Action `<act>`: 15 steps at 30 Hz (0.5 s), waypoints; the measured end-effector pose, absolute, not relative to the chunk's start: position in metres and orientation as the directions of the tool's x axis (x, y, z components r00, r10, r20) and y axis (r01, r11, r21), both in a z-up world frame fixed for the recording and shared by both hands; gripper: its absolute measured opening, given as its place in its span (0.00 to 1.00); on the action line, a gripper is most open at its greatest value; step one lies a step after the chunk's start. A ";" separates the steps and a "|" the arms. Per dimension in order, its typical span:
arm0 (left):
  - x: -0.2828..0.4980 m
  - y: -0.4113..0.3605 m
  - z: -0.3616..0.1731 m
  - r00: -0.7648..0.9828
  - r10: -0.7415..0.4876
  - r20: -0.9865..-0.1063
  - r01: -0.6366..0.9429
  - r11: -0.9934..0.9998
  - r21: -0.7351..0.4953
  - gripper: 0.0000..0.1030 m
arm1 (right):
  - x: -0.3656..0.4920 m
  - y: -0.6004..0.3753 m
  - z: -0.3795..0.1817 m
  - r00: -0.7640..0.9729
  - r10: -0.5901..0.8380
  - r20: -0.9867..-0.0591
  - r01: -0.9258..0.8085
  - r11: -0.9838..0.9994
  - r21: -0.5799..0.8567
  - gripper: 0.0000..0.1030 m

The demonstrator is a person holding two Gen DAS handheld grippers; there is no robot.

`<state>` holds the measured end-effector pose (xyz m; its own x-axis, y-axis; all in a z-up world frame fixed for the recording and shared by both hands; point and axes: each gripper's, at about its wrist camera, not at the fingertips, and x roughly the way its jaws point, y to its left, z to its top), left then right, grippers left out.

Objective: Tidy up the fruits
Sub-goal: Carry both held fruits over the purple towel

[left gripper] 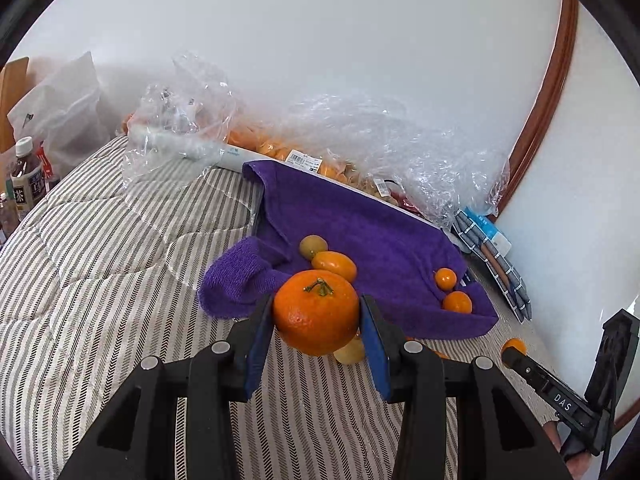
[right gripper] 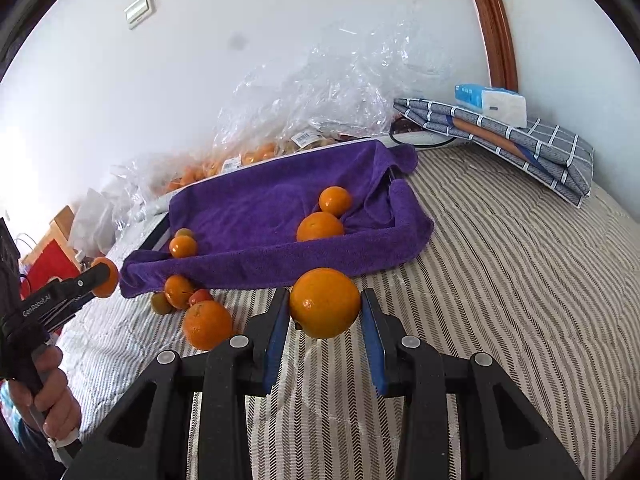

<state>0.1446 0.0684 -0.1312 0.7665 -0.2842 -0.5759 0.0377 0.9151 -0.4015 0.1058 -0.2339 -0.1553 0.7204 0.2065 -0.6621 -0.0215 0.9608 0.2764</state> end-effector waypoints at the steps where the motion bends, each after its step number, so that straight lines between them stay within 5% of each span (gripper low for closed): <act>1: 0.144 0.068 -0.131 0.766 -0.287 -0.575 0.040 0.914 -0.403 0.39 | 0.107 -0.234 -0.154 0.721 0.208 -0.661 -0.023 0.961 0.277 0.34; 15: 0.161 0.064 -0.128 0.750 -0.290 -0.595 0.047 0.920 -0.389 0.40 | 0.147 -0.231 -0.117 0.765 0.208 -0.610 -0.084 0.971 0.225 0.34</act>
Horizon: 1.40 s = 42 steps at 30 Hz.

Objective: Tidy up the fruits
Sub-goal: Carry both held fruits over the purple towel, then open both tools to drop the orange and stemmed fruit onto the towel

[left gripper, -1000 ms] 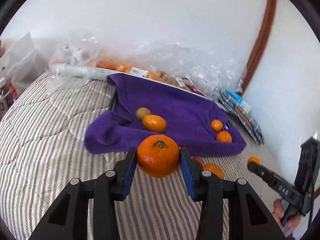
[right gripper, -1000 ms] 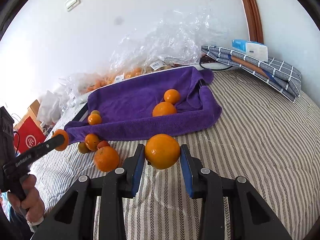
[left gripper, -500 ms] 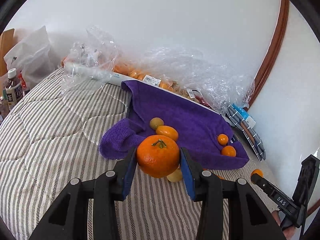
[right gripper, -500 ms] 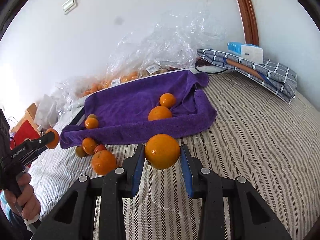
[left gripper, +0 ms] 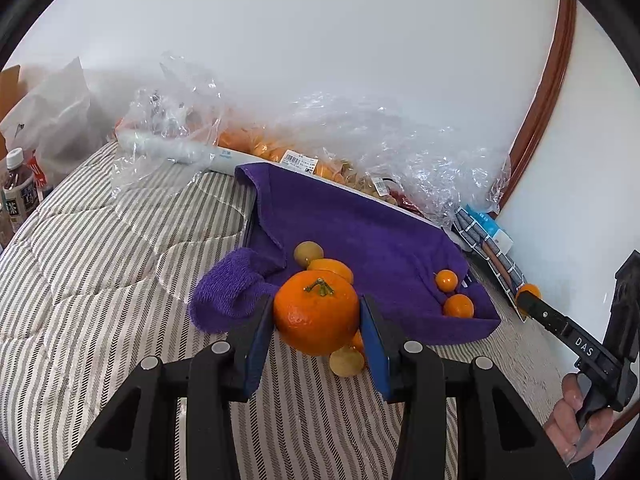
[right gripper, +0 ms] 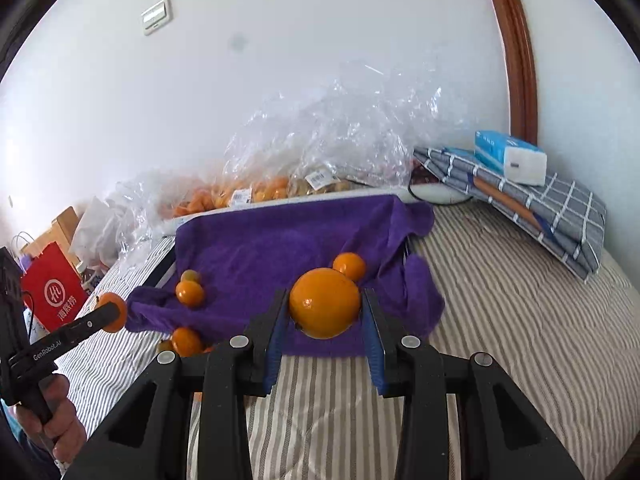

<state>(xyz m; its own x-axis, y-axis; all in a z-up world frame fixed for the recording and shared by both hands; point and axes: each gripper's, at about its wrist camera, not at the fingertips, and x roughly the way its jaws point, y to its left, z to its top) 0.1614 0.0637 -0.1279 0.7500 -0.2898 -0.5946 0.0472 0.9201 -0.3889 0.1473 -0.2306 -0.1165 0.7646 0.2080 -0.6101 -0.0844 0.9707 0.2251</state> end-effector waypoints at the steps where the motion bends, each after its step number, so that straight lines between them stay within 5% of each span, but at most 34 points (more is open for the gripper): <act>1: 0.167 0.063 -0.126 0.747 -0.295 -0.595 0.047 0.917 -0.395 0.40 | 0.151 -0.232 -0.116 0.768 0.204 -0.608 -0.084 0.972 0.219 0.34; 13: 0.233 0.009 -0.119 0.727 -0.361 -0.584 0.094 0.895 -0.436 0.40 | 0.202 -0.256 -0.143 0.744 0.207 -0.636 -0.044 0.964 0.263 0.34; 37: 0.243 -0.017 -0.147 0.652 -0.377 -0.658 0.120 0.908 -0.402 0.40 | 0.208 -0.247 -0.168 0.689 0.163 -0.706 -0.019 0.978 0.208 0.36; 42: 0.244 -0.019 -0.147 0.661 -0.362 -0.657 0.118 0.915 -0.385 0.40 | 0.203 -0.249 -0.164 0.709 0.159 -0.687 -0.013 0.977 0.213 0.46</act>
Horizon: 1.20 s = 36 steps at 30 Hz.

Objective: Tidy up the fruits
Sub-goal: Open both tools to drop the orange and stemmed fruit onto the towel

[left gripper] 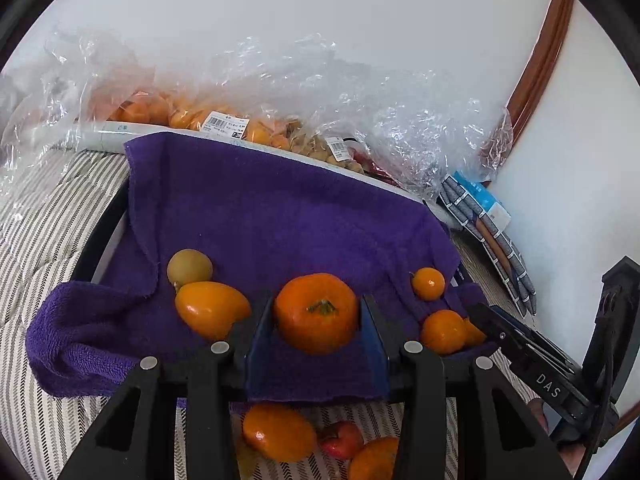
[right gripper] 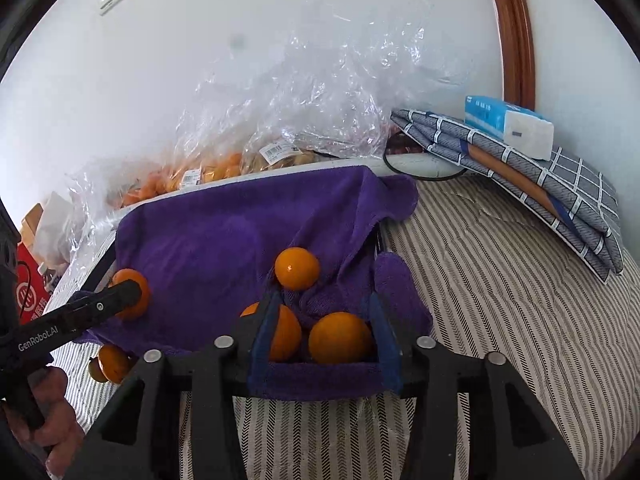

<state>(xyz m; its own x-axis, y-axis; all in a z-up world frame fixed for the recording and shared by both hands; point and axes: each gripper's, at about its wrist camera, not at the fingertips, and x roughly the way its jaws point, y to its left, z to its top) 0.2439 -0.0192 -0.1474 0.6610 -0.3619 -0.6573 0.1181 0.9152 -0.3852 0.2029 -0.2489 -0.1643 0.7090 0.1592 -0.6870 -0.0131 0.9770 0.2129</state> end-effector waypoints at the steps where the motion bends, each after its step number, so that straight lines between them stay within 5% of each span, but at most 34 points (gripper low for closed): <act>1: 0.244 -0.020 -0.148 0.660 -0.360 -0.659 0.119 0.916 -0.382 0.40 | 0.202 -0.250 -0.163 0.713 0.159 -0.683 -0.011 0.976 0.215 0.46; 13: 0.233 -0.024 -0.139 0.703 -0.330 -0.630 0.139 0.932 -0.333 0.47 | 0.174 -0.264 -0.134 0.795 0.201 -0.573 -0.011 0.948 0.317 0.51; 20: 0.218 -0.024 -0.129 0.749 -0.326 -0.577 0.159 0.934 -0.321 0.47 | 0.153 -0.266 -0.116 0.784 0.137 -0.606 0.029 0.966 0.256 0.51; 27: 0.196 -0.022 -0.122 0.786 -0.302 -0.539 0.160 0.942 -0.294 0.47 | 0.137 -0.286 -0.115 0.748 0.194 -0.635 0.081 0.923 0.377 0.51; 36: 0.170 -0.002 -0.127 0.755 -0.270 -0.598 0.144 0.957 -0.251 0.47 | 0.108 -0.267 -0.112 0.723 0.211 -0.658 0.033 0.941 0.338 0.45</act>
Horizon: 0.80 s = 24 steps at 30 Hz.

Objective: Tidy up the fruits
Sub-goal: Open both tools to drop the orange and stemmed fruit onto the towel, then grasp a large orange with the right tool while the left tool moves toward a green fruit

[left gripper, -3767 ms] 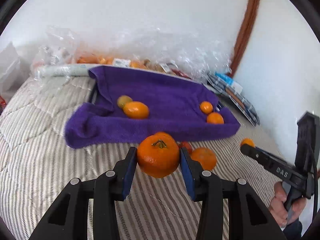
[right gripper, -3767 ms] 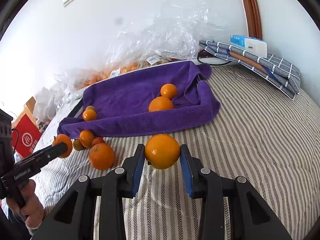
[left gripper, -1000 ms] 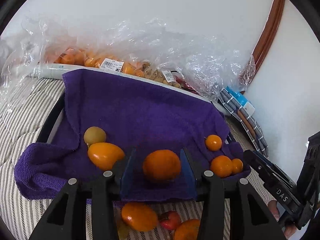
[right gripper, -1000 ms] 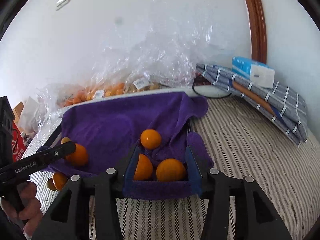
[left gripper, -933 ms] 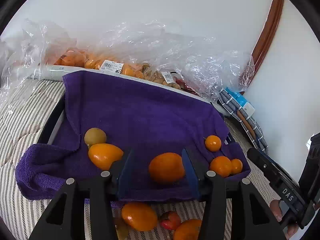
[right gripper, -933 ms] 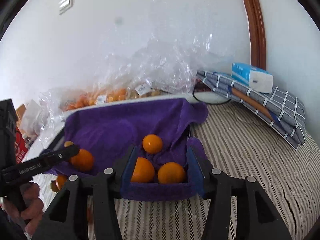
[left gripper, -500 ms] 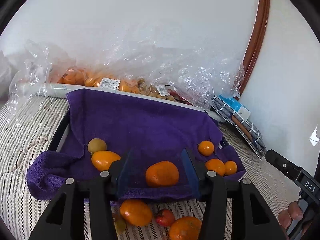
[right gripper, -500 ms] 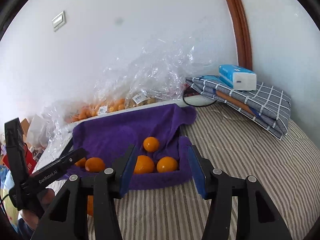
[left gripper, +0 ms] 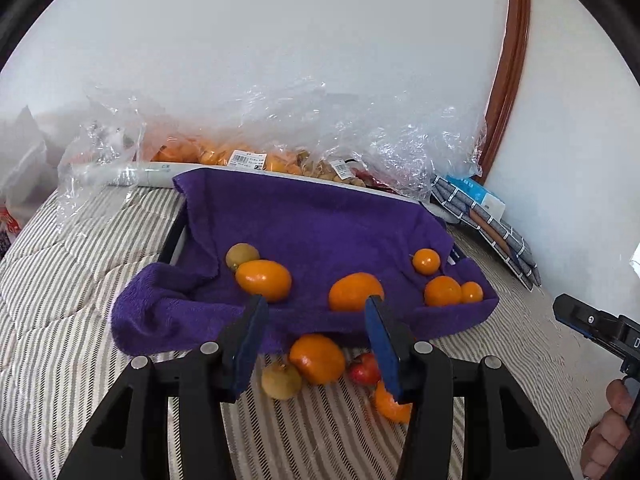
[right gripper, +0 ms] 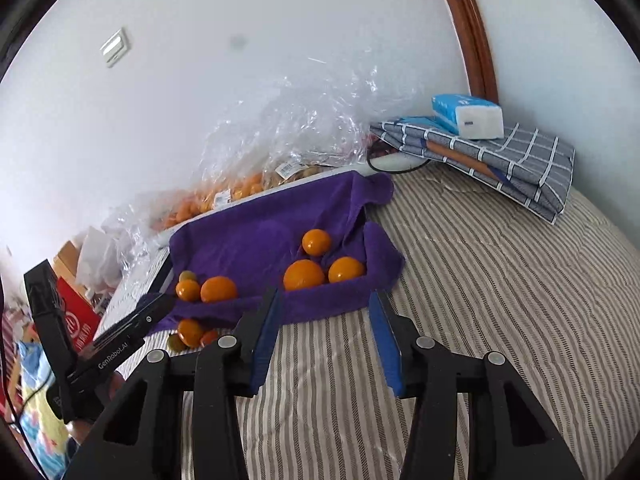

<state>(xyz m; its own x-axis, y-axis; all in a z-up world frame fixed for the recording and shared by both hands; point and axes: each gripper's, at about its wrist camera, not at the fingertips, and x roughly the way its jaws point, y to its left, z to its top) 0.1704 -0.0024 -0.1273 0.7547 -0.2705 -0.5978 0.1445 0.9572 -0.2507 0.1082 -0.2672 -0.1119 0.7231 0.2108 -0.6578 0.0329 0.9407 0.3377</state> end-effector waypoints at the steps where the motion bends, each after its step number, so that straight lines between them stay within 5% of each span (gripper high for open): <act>1: 0.167 0.001 -0.127 0.754 -0.274 -0.597 0.147 0.956 -0.252 0.47 | 0.106 -0.264 -0.112 0.719 0.220 -0.659 0.024 0.940 0.340 0.45; 10: 0.141 0.045 -0.135 0.732 -0.184 -0.656 0.056 0.976 -0.211 0.47 | 0.104 -0.223 -0.128 0.667 0.249 -0.702 -0.035 0.952 0.304 0.44; 24: 0.150 0.063 -0.154 0.664 -0.207 -0.719 -0.006 0.960 -0.282 0.47 | 0.125 -0.147 -0.163 0.565 0.356 -0.744 -0.218 0.934 0.282 0.39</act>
